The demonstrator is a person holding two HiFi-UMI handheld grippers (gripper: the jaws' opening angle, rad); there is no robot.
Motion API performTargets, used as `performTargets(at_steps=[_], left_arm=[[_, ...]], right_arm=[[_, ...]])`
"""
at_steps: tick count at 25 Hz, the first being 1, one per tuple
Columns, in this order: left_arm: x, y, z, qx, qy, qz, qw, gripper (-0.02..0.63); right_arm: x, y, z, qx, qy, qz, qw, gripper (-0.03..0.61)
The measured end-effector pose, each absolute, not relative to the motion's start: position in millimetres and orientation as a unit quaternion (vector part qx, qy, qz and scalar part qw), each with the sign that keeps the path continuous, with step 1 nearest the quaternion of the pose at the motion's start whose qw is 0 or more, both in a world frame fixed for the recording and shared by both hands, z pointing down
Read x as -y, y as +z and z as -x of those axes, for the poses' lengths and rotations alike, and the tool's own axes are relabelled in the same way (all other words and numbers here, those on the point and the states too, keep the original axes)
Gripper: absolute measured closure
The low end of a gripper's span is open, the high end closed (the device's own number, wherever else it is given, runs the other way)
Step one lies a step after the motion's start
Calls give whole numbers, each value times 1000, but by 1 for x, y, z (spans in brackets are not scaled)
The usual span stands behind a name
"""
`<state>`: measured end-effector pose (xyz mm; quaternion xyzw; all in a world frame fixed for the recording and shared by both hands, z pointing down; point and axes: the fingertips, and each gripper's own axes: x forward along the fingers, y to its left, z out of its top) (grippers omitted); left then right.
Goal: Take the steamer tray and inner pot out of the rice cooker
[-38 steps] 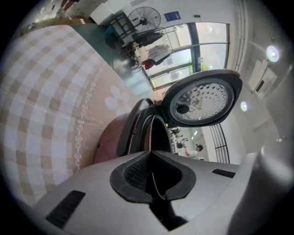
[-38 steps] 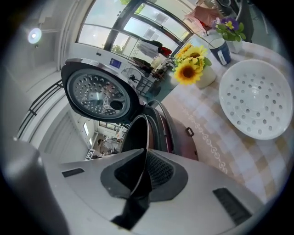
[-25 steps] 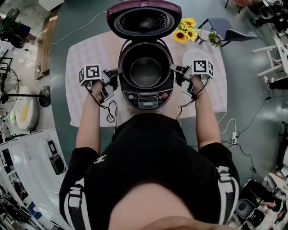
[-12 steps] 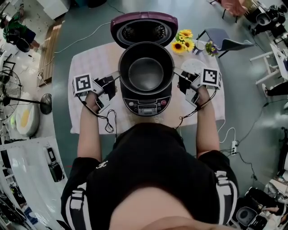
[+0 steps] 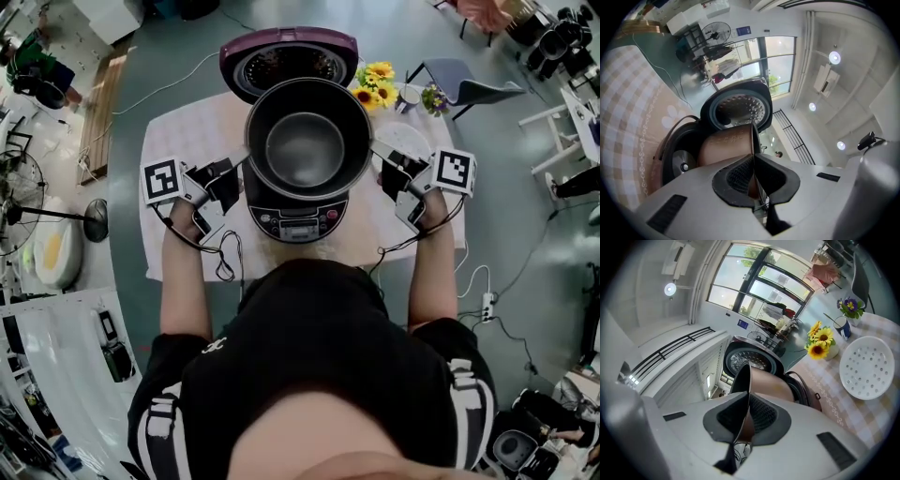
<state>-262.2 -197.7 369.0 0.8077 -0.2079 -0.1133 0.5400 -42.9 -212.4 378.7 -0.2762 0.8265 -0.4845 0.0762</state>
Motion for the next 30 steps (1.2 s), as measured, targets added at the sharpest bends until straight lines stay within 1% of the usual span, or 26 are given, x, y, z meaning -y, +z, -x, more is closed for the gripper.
performTargets(at_steps=[7,18,30], left_arm=[[191,353,231,162,-100,-824,534,604],[196,357,86,93,-52,-832,544,603],[175,394,-61,31,16,-823,566,603]], right_arm=[[198,361,13,-827,-463,304,99,568],[167,368,-129,-794,-464,366,142,566],[116,413,-273,-750,-473,434,160,568]])
